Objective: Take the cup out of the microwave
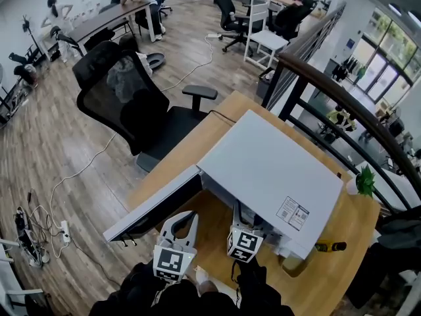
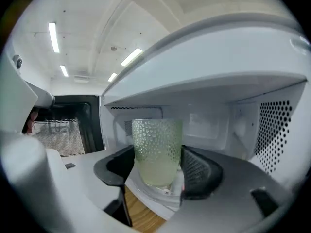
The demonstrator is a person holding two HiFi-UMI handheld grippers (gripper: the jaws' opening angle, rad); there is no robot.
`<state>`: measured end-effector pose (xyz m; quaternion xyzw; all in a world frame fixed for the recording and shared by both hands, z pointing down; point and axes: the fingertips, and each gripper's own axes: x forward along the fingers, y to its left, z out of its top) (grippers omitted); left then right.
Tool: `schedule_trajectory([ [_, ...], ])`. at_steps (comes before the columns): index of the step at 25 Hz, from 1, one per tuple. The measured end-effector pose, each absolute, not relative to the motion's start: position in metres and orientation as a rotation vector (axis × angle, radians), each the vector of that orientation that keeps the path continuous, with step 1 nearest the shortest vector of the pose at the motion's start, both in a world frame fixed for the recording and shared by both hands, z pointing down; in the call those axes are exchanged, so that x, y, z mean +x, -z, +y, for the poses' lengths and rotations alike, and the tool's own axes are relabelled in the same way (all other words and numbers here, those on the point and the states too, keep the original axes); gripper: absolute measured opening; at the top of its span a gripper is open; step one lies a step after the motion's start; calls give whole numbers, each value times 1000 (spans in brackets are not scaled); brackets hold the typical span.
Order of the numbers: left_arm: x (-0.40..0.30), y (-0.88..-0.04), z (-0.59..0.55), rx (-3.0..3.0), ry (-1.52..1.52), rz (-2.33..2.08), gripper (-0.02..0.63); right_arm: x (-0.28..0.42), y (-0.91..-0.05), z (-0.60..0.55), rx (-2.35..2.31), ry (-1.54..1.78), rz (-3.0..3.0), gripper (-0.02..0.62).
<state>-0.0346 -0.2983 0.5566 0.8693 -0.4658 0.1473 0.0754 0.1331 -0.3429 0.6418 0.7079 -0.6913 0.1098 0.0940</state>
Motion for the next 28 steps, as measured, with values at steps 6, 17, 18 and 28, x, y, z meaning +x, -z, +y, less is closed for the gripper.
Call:
schedule_trajectory([
  [6,-43,-544,-276,2632,-437,-1393,26,124,-633,-317,2112,-325,-2048,313],
  [17,-54,-519,-236,2717,-436,-1327,26,110,-613,-263,2183,-316,-2011,313],
  [18,-55,-517,-232,2726,-433,-1319,26,109,-610,-258,2187,-313,-2009,313],
  [28,-67,-482,-192,2822,-366,-1249,26,98,-573,-203,2274,-249,-1963,311],
])
